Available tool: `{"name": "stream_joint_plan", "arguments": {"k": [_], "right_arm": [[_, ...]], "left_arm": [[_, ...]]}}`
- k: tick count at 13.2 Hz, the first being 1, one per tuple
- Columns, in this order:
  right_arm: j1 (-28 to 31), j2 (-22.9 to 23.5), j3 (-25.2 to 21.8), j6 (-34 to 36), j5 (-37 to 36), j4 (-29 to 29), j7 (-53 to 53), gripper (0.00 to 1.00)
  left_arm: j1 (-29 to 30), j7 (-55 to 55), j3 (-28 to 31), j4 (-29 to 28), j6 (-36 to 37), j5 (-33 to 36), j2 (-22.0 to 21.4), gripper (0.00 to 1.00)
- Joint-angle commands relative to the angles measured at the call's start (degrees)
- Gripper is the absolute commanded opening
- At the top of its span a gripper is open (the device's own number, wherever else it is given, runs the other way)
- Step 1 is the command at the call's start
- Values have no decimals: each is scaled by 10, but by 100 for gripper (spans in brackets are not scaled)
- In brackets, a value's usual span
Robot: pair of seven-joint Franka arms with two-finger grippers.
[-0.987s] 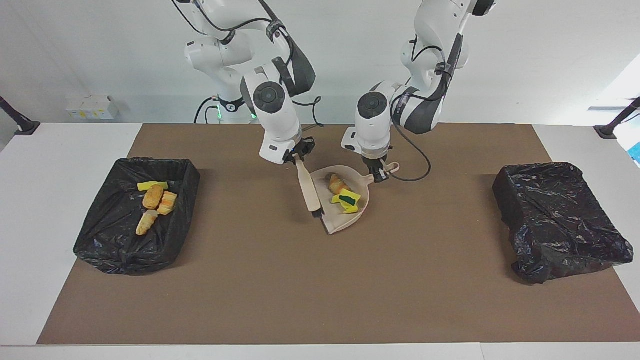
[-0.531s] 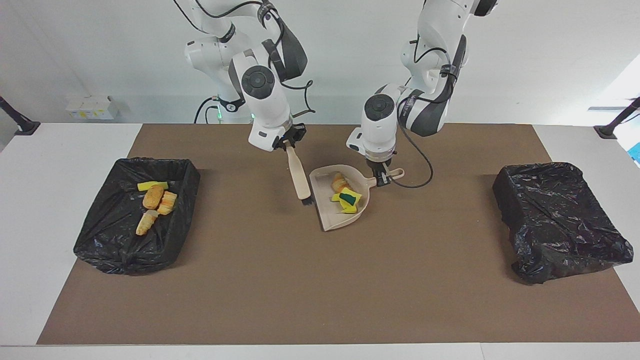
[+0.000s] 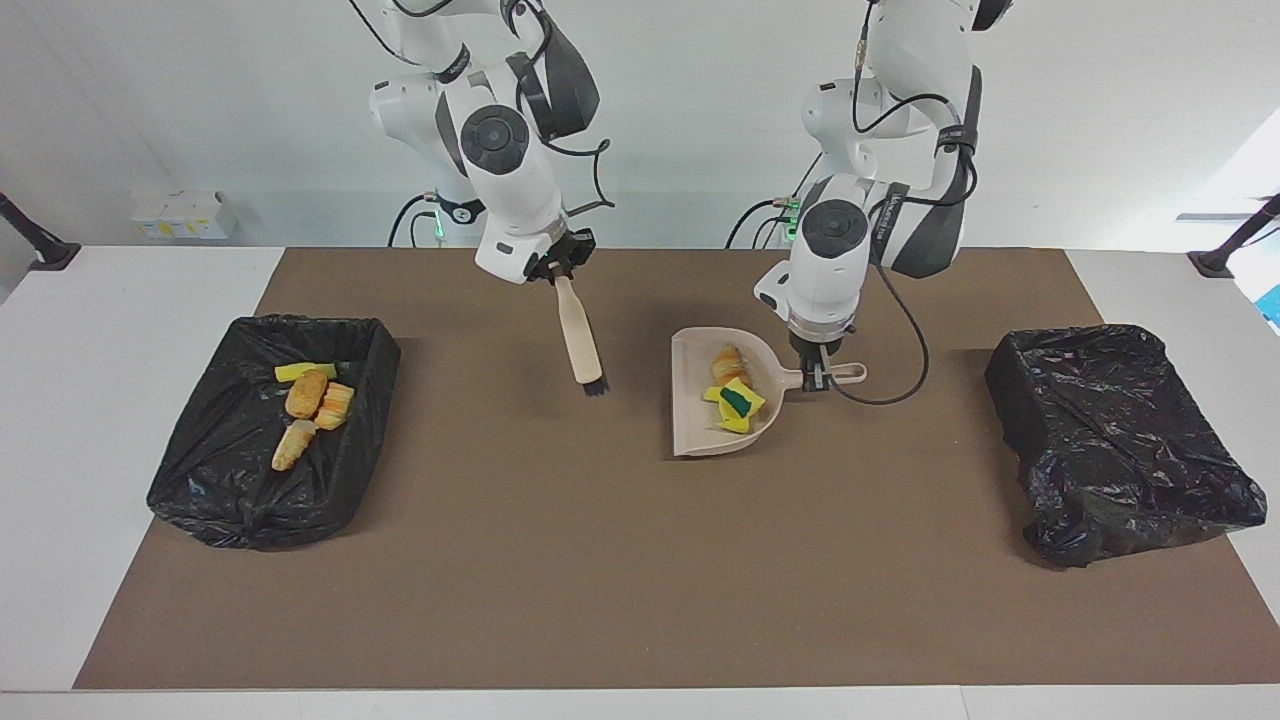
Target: Sweep and dump trash in bin
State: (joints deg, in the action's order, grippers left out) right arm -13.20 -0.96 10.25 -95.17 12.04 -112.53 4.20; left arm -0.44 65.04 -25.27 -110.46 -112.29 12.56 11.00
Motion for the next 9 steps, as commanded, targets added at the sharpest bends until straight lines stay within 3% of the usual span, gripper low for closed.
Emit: {"name": "stream_joint_plan", "arguments": {"k": [1, 6, 9], "right_arm": [[4, -18, 3, -5, -7, -17, -7, 0], [-7, -56, 6, -24, -8, -73, 7, 0], [-53, -65, 6, -56, -7, -104, 82, 0]], "left_arm": [[-1, 86, 34, 45, 53, 9, -9, 0], [-2, 229, 145, 68, 78, 19, -41, 0], [0, 345, 221, 110, 71, 21, -35, 0]]}}
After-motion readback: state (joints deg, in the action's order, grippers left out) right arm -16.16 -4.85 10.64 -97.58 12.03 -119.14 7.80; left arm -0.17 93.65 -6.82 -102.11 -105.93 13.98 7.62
